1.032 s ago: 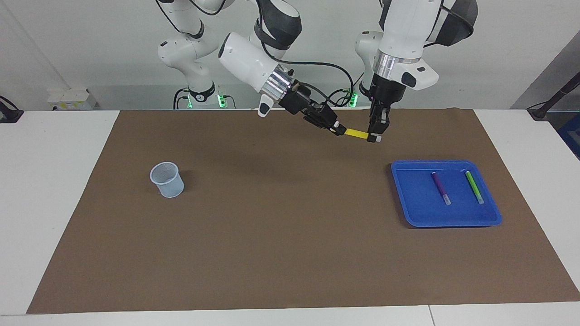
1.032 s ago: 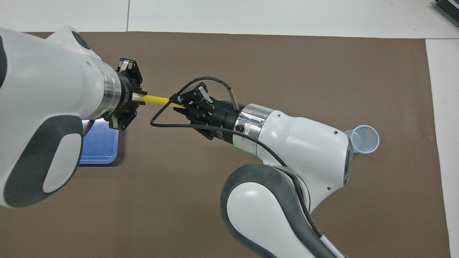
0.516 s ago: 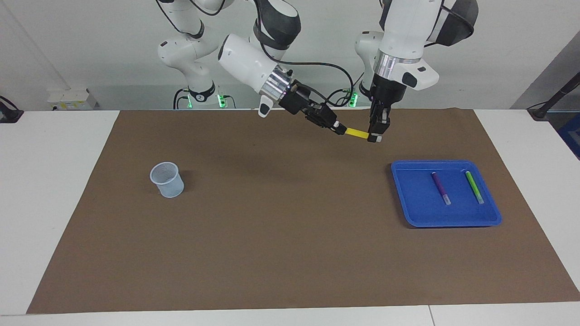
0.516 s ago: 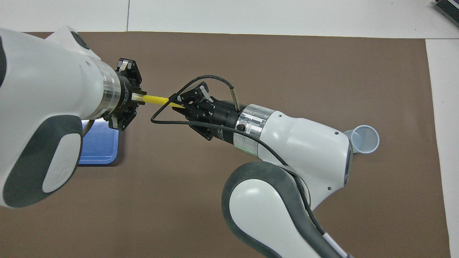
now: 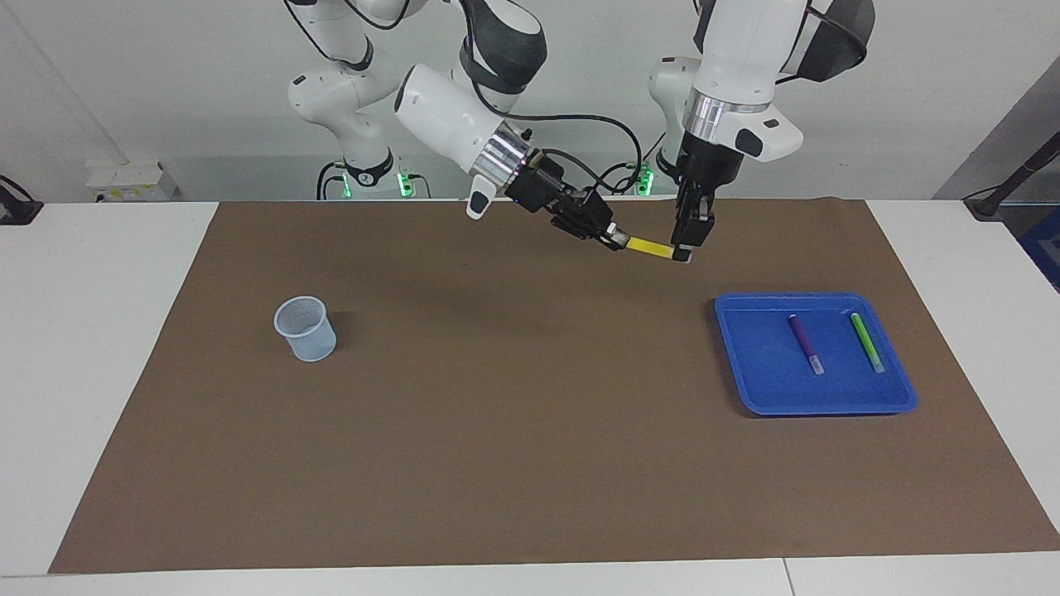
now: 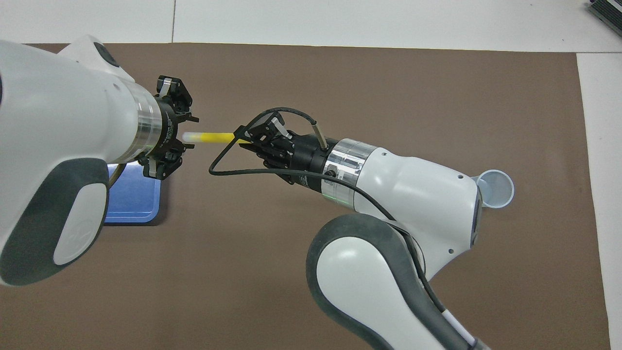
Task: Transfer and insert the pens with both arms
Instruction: 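Open the left gripper while the right gripper pulls the pen away, then lower the yellow pen into the cup with the right gripper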
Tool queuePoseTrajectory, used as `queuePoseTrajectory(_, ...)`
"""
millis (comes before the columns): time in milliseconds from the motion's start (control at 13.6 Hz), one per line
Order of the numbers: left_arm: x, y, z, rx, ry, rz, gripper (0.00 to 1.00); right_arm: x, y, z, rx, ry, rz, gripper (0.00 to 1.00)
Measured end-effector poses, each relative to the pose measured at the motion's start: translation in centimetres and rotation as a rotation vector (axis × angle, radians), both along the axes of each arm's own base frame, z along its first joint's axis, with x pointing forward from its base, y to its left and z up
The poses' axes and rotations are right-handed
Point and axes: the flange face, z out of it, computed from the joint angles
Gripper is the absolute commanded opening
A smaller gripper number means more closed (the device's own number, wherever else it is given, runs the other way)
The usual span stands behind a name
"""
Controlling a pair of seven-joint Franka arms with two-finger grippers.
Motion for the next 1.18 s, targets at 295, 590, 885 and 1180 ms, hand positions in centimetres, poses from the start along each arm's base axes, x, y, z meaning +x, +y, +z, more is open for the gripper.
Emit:
queuePoseTrajectory(295,-0.2,0.2,0.3,-0.001,-0.004,0.001,0.74,1.6,-2.3,-0.7,-0.219,-0.089,0.173,0.00)
queuePoseTrajectory(590,-0.4,0.9,-0.7,0.028,0.008,-0.081,0.69,4.0,-9.0,-2.5,-0.551,-0.177,0.464,0.00)
queuePoseTrajectory(885,-0.5,5.4,-3.4,0.118,0.035,-0.414,0.67,5.1,-15.5,-4.0,-0.864,-0.258,0.757,0.00)
queuePoseTrajectory(1180,0.0,14.7,-5.2,0.130,0.038,-0.772,0.65,6.5,-23.9,-4.8,-1.107,-0.305,1.022,0.00)
